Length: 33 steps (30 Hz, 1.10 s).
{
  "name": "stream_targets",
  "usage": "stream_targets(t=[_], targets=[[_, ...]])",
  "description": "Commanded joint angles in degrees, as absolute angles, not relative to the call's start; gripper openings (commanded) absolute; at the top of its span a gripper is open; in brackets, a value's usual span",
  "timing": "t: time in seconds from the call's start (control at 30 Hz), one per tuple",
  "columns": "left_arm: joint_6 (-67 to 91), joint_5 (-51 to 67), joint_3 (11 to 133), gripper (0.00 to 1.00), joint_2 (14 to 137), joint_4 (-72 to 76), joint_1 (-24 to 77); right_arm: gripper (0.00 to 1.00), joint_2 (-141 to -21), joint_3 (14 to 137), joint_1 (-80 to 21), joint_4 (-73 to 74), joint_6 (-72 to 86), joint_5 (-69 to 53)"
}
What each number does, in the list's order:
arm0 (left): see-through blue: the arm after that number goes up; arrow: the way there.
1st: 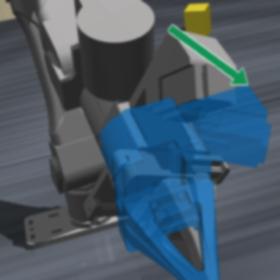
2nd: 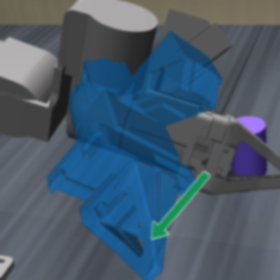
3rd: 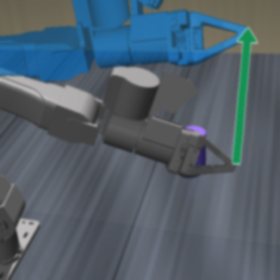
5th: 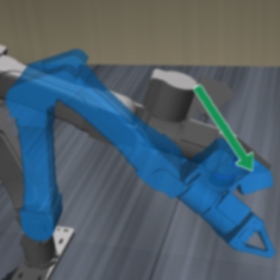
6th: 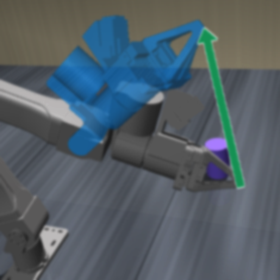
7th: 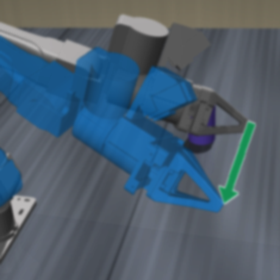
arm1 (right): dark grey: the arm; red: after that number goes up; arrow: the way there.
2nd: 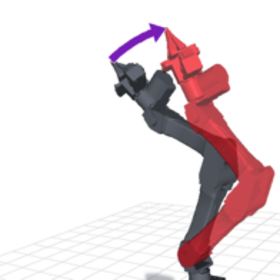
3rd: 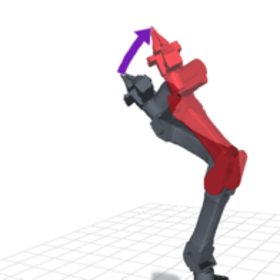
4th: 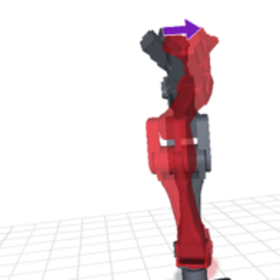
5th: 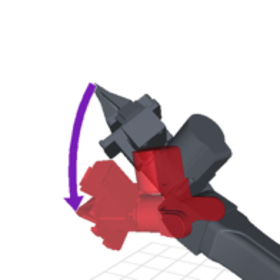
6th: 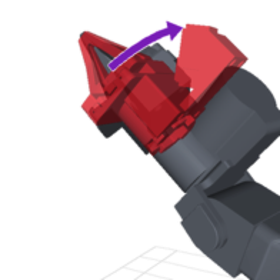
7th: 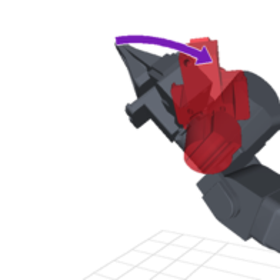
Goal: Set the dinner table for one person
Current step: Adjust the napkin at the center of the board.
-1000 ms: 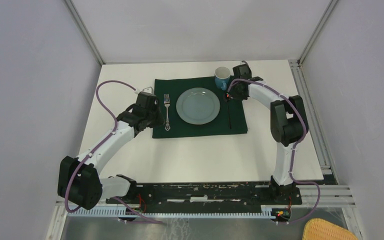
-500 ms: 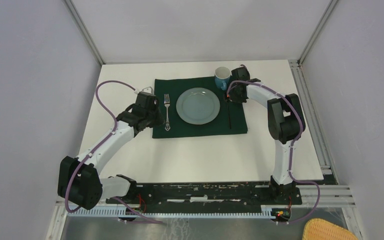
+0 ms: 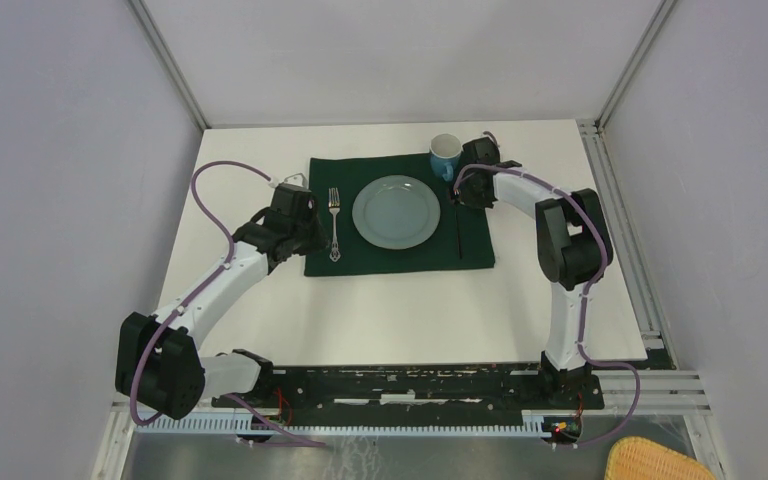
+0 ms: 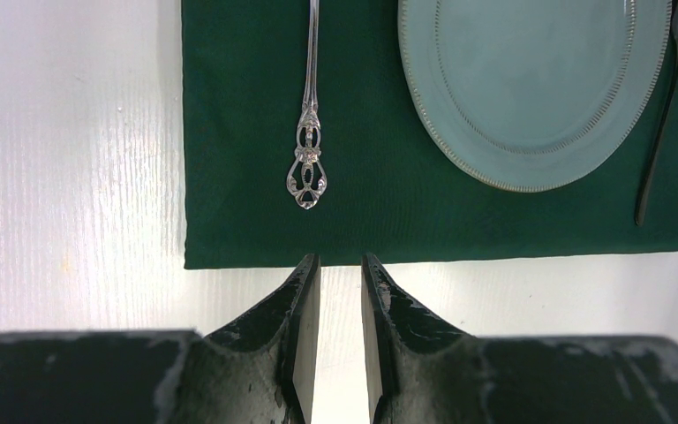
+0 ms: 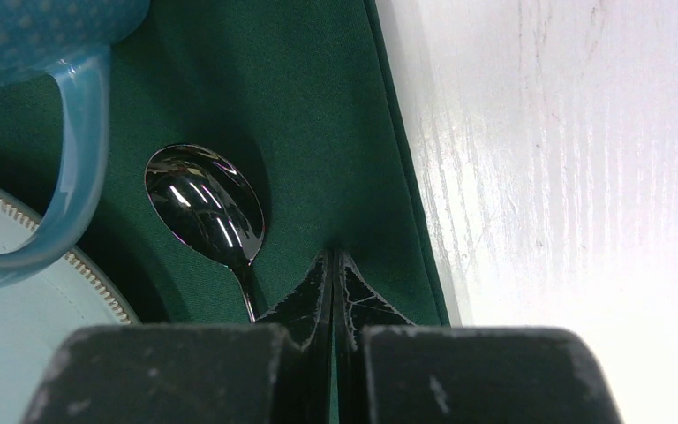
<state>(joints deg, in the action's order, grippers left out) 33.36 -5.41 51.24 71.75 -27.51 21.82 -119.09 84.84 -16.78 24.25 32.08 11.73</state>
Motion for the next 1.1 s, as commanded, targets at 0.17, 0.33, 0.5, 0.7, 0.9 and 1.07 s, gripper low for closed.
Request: stream_targets(t=[0.17, 0.33, 0.5, 0.7, 0.9, 1.07], targets=[[33.49, -4.56, 52.12, 0.31, 71.06, -25.29, 21.31, 0.0, -117.34, 81.56, -17.04, 29.83, 33.46, 13.72], [33.44, -4.49, 51.96, 0.31, 71.06, -25.24, 21.26, 0.0, -116.63, 79.67, -16.97, 28.98, 33.59, 13.61], [33.59, -4.24, 51.69, 0.31, 71.04, -25.22, 21.34, 0.0, -116.15, 78.5, -16.97, 28.81, 33.83, 13.71], [33.57, -4.23, 51.64, 0.31, 71.03, -25.22, 21.27, 0.0, -116.02, 78.22, -16.96, 28.15, 33.84, 13.56], [33.66, -4.22, 51.43, 0.31, 70.74, -25.29, 21.18, 0.0, -115.34, 78.61, -17.05, 28.32, 33.85, 14.07], [33.7, -4.01, 51.42, 0.32, 70.57, -25.31, 21.23, 0.06, -113.95, 79.33, -17.12, 29.12, 33.66, 14.88]])
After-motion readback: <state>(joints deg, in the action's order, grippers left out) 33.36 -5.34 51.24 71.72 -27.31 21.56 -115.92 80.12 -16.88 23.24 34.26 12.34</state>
